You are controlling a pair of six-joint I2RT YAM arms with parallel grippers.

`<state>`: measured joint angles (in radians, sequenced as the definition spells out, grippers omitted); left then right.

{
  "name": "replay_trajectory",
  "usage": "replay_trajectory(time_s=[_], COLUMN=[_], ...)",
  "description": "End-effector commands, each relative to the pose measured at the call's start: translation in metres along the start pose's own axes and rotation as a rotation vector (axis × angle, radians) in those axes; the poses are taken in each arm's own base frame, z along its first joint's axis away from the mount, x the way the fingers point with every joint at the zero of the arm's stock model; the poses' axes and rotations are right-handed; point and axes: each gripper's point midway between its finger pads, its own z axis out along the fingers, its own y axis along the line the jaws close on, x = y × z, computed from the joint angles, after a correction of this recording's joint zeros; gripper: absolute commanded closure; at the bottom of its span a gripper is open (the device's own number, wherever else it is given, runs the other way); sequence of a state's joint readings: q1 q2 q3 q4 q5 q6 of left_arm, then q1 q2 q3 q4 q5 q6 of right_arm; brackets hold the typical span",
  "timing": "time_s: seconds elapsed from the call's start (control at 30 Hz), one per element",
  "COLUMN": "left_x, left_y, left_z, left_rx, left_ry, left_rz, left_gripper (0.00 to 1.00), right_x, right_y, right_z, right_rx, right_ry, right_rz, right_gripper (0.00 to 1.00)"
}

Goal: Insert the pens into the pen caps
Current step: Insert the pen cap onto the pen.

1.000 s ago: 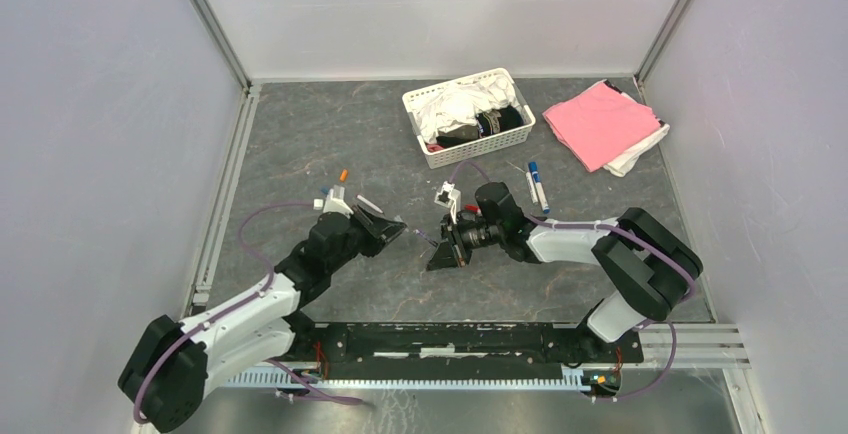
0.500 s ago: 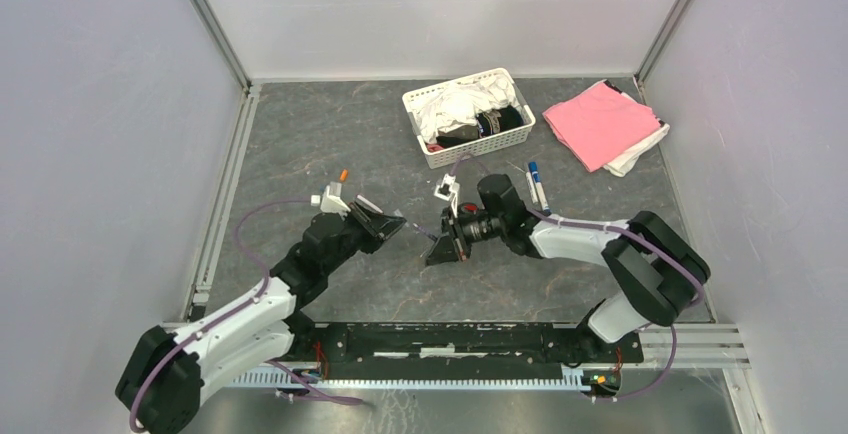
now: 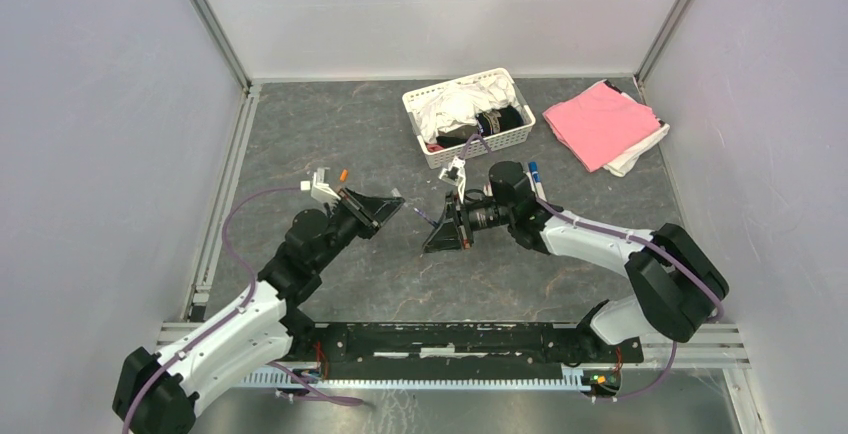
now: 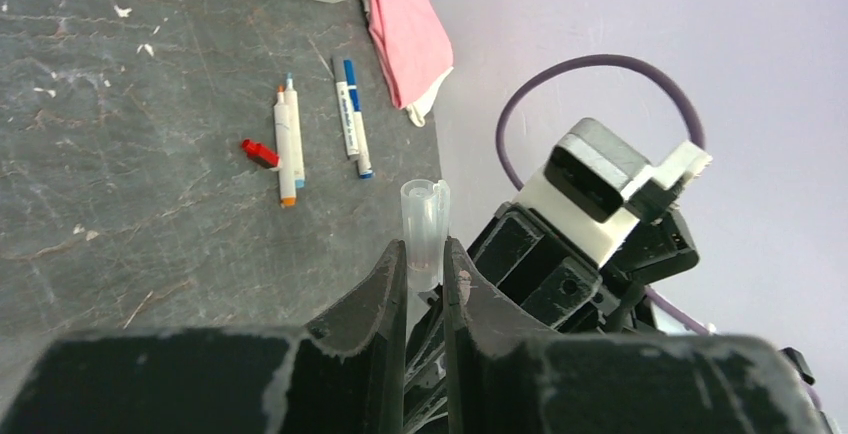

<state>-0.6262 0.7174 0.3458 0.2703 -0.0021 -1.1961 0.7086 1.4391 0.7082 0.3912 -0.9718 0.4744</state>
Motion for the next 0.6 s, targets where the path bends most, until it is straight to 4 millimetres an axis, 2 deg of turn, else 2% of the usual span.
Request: replay_trajectory(time_s=[0.0,0.27,0.57], left_x=[-0.019,-0.014,-0.013], left_y=[-0.041,-0.044,-0.046], left_z=[0.000,0.006,0.005], left_rx=[0.115,0.130,0.136], left_ry=[-0.067,-0.051,-0.052], left_rz=[0.049,0.040,0.041], left_gripper=[0.98,0.98,0.98], right_x=[-0.012,-0.013,-0.010], right_y=[0.009,0.006,-0.003], right_z=[-0.002,0.006,0.009], right_rx=[-0.017,-0.005,0.026], right_ry=[-0.051,-0.054,-0.054], right_rz=[-0.016,-0.006,0.024], right_gripper=[1.00,1.00,1.00])
